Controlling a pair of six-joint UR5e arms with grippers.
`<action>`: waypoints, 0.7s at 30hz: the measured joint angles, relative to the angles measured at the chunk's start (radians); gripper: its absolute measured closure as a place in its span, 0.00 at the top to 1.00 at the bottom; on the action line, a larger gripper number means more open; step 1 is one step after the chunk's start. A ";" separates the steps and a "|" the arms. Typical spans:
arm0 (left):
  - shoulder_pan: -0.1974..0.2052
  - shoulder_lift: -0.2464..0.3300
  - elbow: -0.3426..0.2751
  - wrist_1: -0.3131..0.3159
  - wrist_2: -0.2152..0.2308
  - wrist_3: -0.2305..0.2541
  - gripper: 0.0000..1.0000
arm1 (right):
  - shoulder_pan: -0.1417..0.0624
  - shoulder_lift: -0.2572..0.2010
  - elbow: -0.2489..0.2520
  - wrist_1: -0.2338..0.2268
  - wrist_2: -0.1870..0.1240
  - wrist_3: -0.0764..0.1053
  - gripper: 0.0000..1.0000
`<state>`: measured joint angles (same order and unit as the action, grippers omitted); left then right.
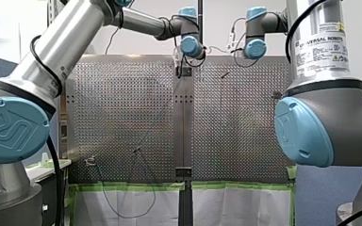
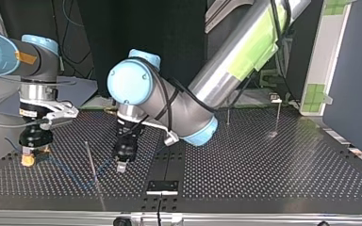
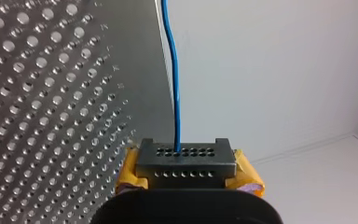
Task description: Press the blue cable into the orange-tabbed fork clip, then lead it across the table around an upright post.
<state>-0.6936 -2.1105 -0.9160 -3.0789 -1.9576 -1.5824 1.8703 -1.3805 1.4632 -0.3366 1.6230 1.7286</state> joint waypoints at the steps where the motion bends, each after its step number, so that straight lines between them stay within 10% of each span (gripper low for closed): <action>1: -0.003 -0.009 0.009 -0.008 -0.001 0.000 0.02 | -0.004 0.000 0.000 0.000 -0.002 0.000 0.00; 21: -0.023 -0.151 0.193 -0.071 0.012 -0.013 0.02 | -0.070 0.008 -0.001 -0.003 -0.036 0.001 0.00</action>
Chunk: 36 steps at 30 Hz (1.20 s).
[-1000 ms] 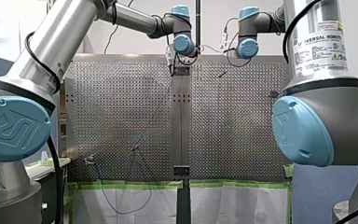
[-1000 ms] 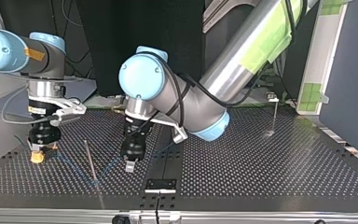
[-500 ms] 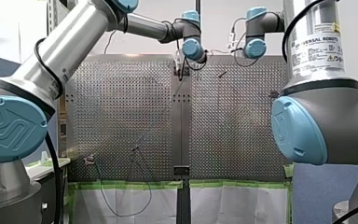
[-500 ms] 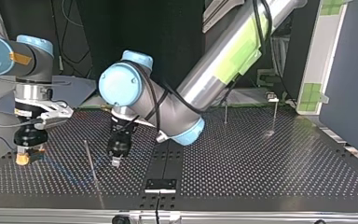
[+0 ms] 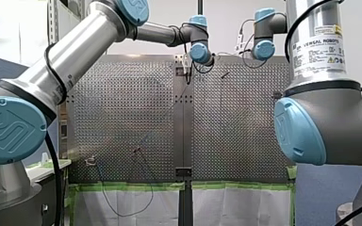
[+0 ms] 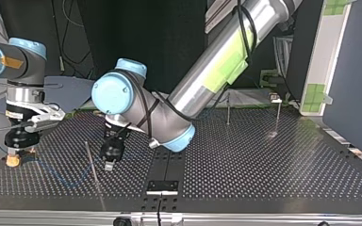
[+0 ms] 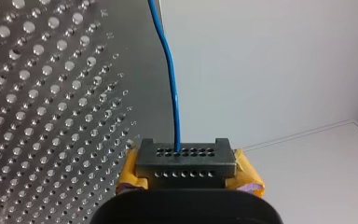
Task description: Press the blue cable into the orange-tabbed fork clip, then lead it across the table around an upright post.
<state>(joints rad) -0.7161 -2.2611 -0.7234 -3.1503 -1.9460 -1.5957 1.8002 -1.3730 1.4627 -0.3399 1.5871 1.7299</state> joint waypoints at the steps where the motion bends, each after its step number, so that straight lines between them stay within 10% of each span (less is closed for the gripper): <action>1: 0.000 -0.008 0.009 -0.006 0.001 0.000 0.02 | -0.002 0.002 0.000 0.000 -0.001 0.000 0.00; 14: 0.014 -0.060 0.109 -0.032 0.017 -0.009 0.02 | -0.035 0.040 0.000 -0.004 -0.012 0.001 0.00; 36: 0.028 -0.088 0.079 -0.031 0.025 -0.009 0.02 | -0.067 0.112 -0.035 -0.013 -0.057 0.001 0.00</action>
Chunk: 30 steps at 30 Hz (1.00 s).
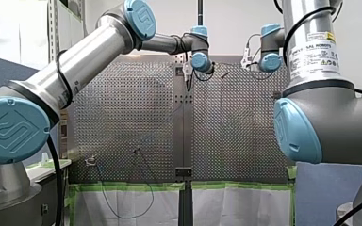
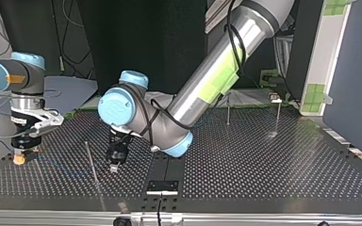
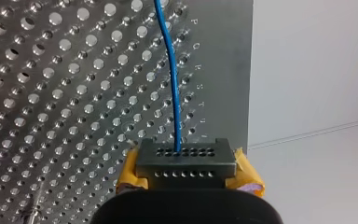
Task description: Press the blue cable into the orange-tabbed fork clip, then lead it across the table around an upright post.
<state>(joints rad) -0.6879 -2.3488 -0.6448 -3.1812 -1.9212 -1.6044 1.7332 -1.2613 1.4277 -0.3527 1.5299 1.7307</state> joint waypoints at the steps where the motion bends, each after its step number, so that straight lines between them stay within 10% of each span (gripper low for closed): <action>1: 0.001 0.000 -0.005 0.001 0.000 0.000 0.02 | -0.001 0.002 -0.001 0.000 -0.001 0.000 0.00; 28: 0.015 -0.017 -0.114 0.043 0.028 -0.007 0.02 | -0.013 0.092 0.023 0.003 -0.016 0.014 0.00; 30: 0.017 -0.017 -0.135 0.056 0.036 -0.011 0.13 | -0.011 0.101 0.026 0.003 -0.017 0.014 0.00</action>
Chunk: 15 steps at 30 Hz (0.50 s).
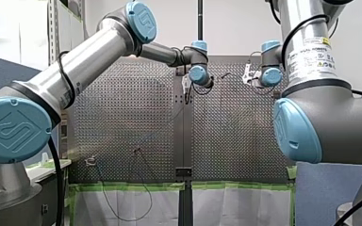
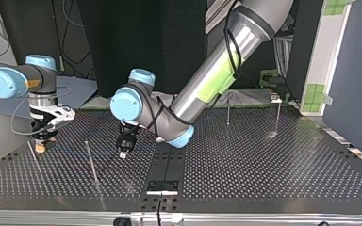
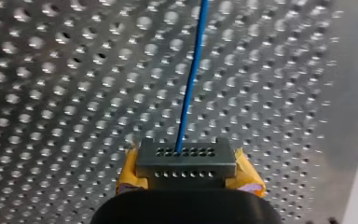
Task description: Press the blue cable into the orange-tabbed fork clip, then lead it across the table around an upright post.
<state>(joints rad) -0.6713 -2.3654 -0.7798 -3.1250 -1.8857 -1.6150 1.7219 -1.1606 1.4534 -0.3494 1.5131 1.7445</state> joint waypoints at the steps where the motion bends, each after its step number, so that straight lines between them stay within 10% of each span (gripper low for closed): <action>1: 0.002 -0.001 -0.009 0.007 0.004 -0.001 0.23 | -0.001 0.004 0.001 0.001 0.002 0.000 0.00; 9: 0.008 0.000 -0.031 0.031 0.013 -0.013 0.48 | 0.003 0.017 0.007 0.001 0.001 0.000 0.00; 15: 0.014 0.000 -0.045 0.034 0.018 -0.021 1.00 | 0.006 0.020 0.031 -0.001 0.008 0.000 0.00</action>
<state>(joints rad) -0.6572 -2.3659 -0.8244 -3.0912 -1.8682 -1.6365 1.7281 -1.1408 1.4846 -0.3505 1.5210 1.7443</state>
